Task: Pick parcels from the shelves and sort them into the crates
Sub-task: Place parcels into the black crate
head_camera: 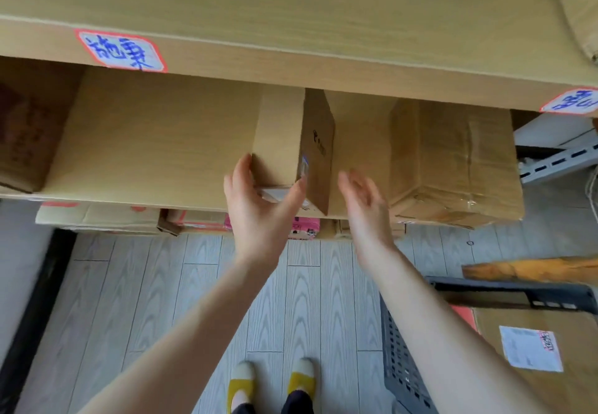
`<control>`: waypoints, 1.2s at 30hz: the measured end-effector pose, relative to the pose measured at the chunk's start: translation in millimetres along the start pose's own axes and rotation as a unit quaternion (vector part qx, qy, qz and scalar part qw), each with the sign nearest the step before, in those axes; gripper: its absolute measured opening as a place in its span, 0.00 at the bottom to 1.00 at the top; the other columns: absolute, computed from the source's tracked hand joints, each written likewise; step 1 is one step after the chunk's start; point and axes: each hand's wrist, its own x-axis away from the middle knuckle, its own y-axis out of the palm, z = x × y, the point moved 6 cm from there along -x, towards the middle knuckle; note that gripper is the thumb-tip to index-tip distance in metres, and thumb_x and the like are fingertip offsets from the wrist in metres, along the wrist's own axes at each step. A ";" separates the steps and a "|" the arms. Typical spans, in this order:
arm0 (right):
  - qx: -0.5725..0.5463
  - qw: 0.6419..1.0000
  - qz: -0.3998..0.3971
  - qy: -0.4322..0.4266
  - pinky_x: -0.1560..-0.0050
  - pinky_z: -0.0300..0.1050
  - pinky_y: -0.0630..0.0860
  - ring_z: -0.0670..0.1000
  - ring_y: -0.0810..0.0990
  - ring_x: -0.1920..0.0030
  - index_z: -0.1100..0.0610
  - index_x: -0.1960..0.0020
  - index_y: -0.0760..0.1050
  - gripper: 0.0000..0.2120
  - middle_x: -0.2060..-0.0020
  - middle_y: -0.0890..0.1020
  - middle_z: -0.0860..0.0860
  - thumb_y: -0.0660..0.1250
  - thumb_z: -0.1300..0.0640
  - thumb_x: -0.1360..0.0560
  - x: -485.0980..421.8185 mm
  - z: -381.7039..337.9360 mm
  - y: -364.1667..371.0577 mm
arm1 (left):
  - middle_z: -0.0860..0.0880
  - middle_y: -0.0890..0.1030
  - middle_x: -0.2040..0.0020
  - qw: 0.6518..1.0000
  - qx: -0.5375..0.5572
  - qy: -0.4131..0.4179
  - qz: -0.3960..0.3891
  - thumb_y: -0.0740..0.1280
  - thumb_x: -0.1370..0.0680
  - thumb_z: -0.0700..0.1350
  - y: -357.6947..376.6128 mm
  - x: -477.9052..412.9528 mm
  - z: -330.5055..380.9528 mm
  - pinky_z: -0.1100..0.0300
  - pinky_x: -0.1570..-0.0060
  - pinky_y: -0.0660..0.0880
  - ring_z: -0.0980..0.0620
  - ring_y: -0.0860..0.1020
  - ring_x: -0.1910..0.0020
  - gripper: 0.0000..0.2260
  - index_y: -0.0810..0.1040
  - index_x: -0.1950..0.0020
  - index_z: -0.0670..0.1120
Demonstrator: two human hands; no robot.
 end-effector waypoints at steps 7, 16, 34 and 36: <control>-0.120 0.988 -0.078 0.059 0.39 0.51 0.74 0.48 0.78 0.43 0.44 0.36 0.70 0.20 0.39 0.77 0.47 0.68 0.48 0.27 3.1 -29.5 22.2 | 0.55 0.72 0.45 0.969 -0.030 0.200 -0.139 0.67 0.28 0.50 13.3 29.2 14.1 0.74 0.44 0.67 0.61 0.72 0.44 0.24 0.72 0.35 0.40; -0.244 0.955 -0.126 0.115 0.61 0.40 0.80 0.45 0.82 0.60 0.53 0.41 0.72 0.11 0.50 0.81 0.48 0.57 0.53 0.21 18.3 0.6 3.3 | 0.51 0.72 0.45 0.999 -0.008 0.001 0.051 0.66 0.24 0.40 -31.3 0.2 -20.3 0.66 0.43 0.71 0.53 0.73 0.44 0.15 0.74 0.38 0.42; -0.158 0.987 -0.034 0.027 0.46 0.41 0.75 0.47 0.79 0.48 0.51 0.39 0.74 0.14 0.51 0.82 0.49 0.59 0.62 0.21 58.0 11.7 -42.1 | 0.48 0.71 0.65 0.976 0.040 -0.176 -0.120 0.72 0.30 0.55 -31.5 20.4 -50.9 0.63 0.64 0.68 0.52 0.70 0.64 0.17 0.68 0.66 0.46; -0.145 0.988 0.013 0.042 0.47 0.45 0.74 0.51 0.79 0.45 0.51 0.44 0.76 0.09 0.46 0.81 0.54 0.61 0.59 0.22 85.9 23.9 -68.5 | 0.51 0.77 0.64 0.975 0.034 -0.160 -0.151 0.74 0.31 0.54 -25.5 43.6 -46.7 0.68 0.63 0.73 0.56 0.75 0.64 0.14 0.74 0.63 0.46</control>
